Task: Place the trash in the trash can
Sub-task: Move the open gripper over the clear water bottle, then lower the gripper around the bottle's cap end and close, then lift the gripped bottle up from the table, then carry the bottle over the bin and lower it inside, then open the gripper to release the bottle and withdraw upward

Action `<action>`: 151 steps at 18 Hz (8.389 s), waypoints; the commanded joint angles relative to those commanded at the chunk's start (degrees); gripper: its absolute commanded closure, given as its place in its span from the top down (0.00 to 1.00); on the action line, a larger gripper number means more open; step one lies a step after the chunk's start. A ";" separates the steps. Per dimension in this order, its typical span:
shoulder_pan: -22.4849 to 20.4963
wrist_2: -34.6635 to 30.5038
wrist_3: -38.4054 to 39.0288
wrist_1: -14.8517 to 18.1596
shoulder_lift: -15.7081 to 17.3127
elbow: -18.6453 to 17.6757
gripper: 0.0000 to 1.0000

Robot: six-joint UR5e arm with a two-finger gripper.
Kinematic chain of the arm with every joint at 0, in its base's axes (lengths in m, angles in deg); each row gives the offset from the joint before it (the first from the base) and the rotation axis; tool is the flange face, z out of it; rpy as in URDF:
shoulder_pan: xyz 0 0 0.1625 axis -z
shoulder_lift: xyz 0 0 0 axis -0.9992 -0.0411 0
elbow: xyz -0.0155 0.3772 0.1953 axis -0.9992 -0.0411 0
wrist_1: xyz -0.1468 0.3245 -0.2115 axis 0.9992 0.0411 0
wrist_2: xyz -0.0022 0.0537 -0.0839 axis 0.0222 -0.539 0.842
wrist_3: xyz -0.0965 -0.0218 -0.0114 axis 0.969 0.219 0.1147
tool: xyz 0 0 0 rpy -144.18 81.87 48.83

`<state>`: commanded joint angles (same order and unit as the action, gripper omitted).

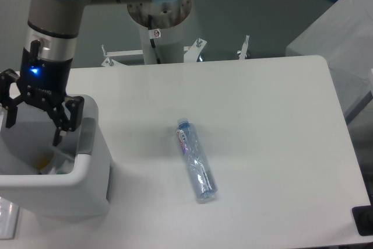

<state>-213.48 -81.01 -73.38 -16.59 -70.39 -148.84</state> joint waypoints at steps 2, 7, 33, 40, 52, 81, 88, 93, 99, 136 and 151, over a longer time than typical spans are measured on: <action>-6.24 0.62 3.43 0.09 0.62 -0.53 1.00; -16.63 -0.17 3.88 0.53 0.10 -3.60 1.00; -14.62 -14.77 -1.83 0.18 -24.68 -0.80 1.00; -13.65 -15.56 -1.66 0.00 -26.62 -1.32 1.00; -13.65 -15.64 -1.39 -0.26 -29.08 -0.88 0.89; -13.48 -12.67 -1.22 -2.80 -14.85 8.60 0.61; -13.39 0.33 3.18 -7.47 -7.65 12.21 0.61; -8.21 3.96 3.35 -7.38 -3.87 10.63 0.61; -1.88 4.04 4.94 -7.47 -2.54 10.54 0.60; 5.60 3.69 6.26 -7.56 -11.07 11.34 0.80; -5.38 -2.78 -2.00 -6.42 -8.96 9.94 1.00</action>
<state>-218.86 -83.78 -75.38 -23.01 -79.35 -138.90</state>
